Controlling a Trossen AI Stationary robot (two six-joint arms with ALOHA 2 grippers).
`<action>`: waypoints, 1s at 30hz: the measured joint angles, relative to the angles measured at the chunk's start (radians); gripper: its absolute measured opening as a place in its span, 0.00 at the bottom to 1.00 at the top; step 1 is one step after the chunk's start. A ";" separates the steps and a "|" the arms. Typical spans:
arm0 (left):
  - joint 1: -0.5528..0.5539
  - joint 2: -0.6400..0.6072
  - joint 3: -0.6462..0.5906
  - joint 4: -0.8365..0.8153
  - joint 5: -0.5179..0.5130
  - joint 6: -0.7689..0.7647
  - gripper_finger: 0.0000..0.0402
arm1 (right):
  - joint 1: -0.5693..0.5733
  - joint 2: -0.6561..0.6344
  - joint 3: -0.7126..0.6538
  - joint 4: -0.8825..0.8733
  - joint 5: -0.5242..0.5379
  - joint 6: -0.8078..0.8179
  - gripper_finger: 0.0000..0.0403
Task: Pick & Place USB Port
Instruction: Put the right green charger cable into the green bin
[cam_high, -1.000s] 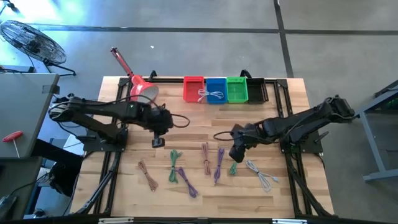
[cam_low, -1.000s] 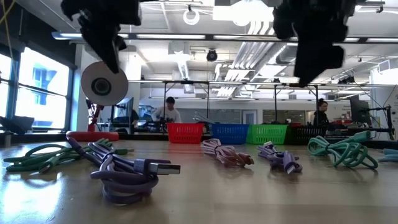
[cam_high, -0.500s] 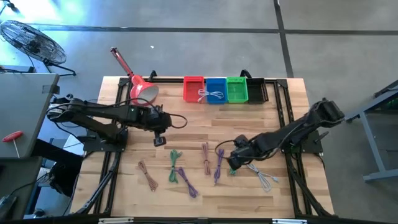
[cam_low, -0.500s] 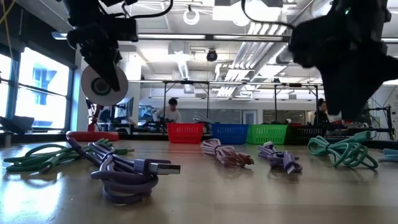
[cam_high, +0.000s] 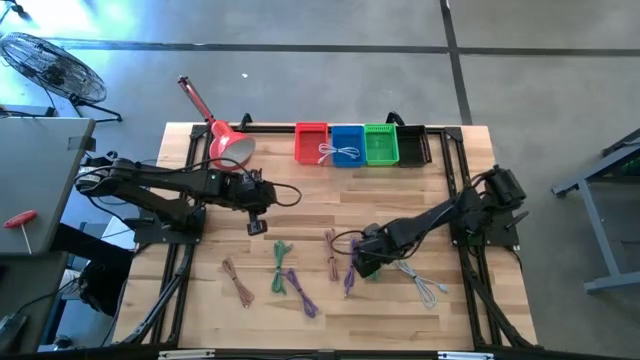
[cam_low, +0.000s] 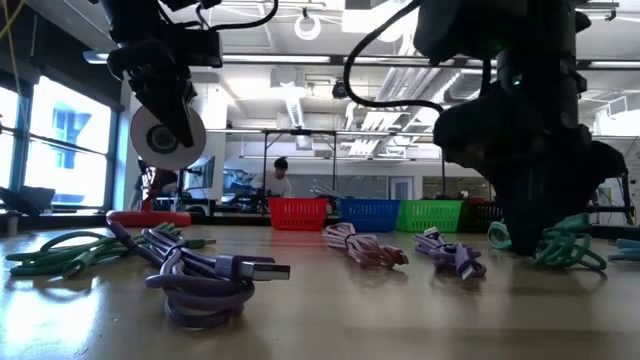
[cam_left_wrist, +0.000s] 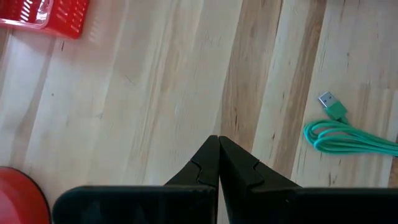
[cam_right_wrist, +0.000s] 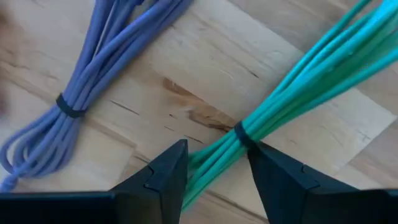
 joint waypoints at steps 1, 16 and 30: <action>0.000 0.000 0.000 0.000 0.000 0.000 0.00 | -0.006 0.006 0.000 -0.004 -0.004 -0.029 0.39; 0.000 0.000 0.000 0.008 0.000 0.000 0.00 | -0.023 -0.174 -0.013 -0.066 0.307 -0.282 0.03; 0.000 0.000 0.000 0.058 -0.095 0.009 0.00 | -0.370 -0.596 -0.011 -0.013 0.522 -0.748 0.02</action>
